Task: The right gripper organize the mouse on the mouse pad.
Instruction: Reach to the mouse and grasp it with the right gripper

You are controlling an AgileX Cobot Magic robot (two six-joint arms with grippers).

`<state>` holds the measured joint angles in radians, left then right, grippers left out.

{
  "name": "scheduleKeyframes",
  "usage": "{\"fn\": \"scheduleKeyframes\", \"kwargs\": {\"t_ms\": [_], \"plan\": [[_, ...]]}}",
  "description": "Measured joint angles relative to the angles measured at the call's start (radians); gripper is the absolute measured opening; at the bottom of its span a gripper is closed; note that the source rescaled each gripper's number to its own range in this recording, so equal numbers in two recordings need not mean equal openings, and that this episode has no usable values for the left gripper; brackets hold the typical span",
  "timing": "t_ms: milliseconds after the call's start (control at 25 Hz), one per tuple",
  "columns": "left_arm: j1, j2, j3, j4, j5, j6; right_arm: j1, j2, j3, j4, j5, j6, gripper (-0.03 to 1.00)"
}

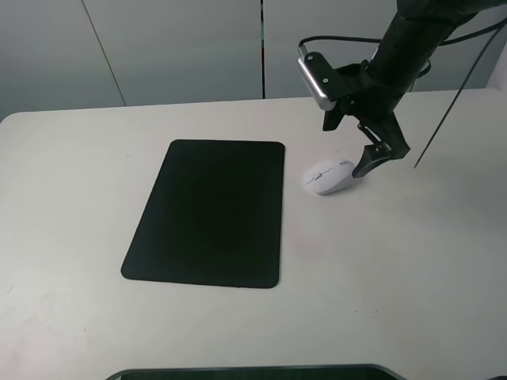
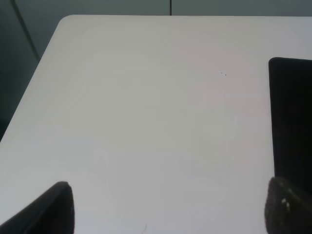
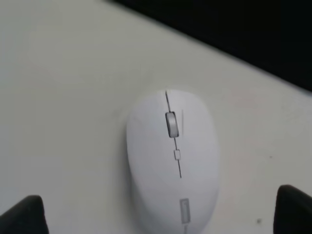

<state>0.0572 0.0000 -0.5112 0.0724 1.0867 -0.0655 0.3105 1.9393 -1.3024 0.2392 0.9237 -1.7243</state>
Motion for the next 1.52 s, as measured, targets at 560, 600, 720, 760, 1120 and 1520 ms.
{"fn": "scheduleKeyframes", "kwargs": {"t_ms": [560, 600, 720, 760, 1120, 1520], "plan": [[0.000, 0.000, 0.000, 0.000, 0.000, 0.000, 0.004, 0.134, -0.002, -0.018, -0.122, -0.063, 1.00], [0.000, 0.000, 0.000, 0.000, 0.000, 0.000, 0.004, 0.141, -0.002, -0.018, -0.132, -0.065, 1.00], [0.000, 0.000, 0.000, 0.000, 0.000, 0.000, 0.004, 0.161, -0.002, -0.018, -0.166, -0.066, 1.00], [0.000, 0.000, 0.000, 0.000, 0.000, 0.000, 0.004, 0.168, -0.002, -0.018, -0.169, -0.066, 1.00], [0.000, 0.000, 0.000, 0.000, 0.000, 0.000, 0.004, 0.217, -0.076, -0.013, -0.155, -0.052, 1.00], [0.000, 0.000, 0.000, 0.000, 0.000, 0.000, 0.004, 0.226, -0.101, -0.045, -0.049, 0.045, 1.00]]}}
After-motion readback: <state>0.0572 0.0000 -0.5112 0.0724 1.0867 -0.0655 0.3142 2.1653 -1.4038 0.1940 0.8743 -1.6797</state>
